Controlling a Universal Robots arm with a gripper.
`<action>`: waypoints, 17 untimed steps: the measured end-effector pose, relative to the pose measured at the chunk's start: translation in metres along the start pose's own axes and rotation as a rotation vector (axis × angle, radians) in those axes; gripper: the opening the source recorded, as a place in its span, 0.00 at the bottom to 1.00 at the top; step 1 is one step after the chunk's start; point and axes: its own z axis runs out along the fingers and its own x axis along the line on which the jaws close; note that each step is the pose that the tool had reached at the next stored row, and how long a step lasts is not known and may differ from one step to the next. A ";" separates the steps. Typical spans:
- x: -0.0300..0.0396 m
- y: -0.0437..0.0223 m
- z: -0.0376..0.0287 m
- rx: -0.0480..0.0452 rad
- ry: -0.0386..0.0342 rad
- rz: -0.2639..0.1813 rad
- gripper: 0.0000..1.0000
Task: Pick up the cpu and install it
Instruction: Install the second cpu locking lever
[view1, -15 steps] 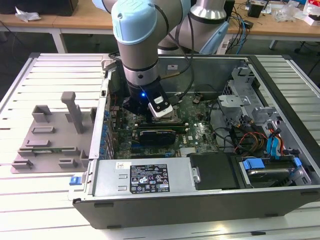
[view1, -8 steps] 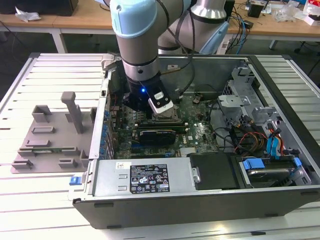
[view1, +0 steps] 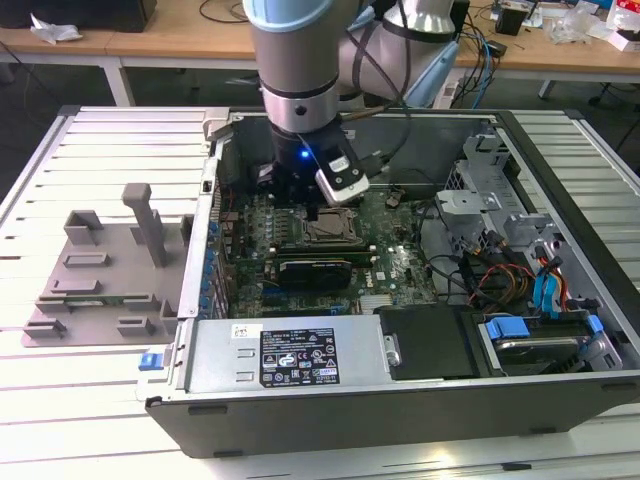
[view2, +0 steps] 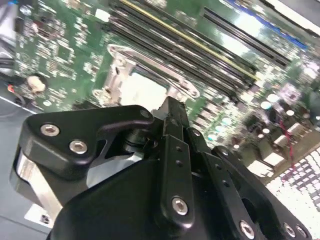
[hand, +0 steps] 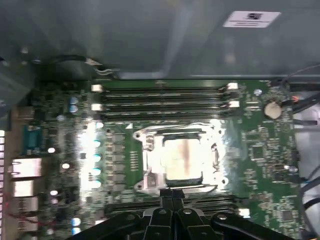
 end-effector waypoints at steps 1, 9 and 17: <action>-0.0055 0.0001 0.0006 0.0013 0.0064 0.001 0.11; -0.0137 -0.0153 0.0008 0.0166 0.0786 0.010 0.11; -0.0096 -0.0179 0.0142 0.0064 0.0796 0.008 0.11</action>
